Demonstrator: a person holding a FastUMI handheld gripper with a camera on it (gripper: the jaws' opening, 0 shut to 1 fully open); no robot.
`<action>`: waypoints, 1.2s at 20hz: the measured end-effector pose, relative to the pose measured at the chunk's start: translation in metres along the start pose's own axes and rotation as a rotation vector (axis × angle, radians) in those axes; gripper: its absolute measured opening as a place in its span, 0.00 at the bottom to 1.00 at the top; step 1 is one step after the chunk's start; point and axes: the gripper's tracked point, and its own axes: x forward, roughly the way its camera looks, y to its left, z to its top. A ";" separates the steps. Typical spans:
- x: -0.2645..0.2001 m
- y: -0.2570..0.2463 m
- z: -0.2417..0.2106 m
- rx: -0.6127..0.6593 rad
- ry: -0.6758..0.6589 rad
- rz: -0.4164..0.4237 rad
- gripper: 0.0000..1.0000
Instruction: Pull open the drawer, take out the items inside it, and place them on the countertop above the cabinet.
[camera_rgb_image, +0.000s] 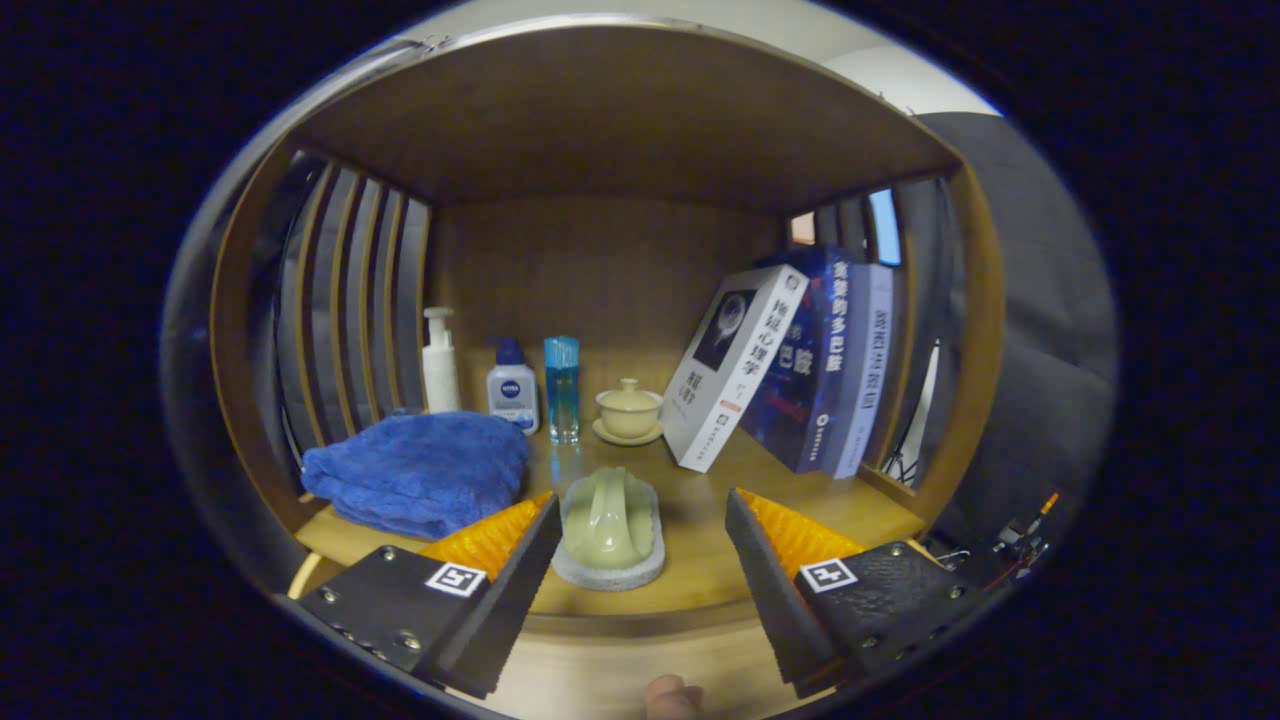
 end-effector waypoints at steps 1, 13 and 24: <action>-0.014 -0.003 0.005 0.030 0.004 -0.003 0.98; -0.192 -0.027 0.016 -0.106 -0.068 0.055 0.98; -0.305 -0.060 -0.061 0.009 -0.135 -0.002 0.98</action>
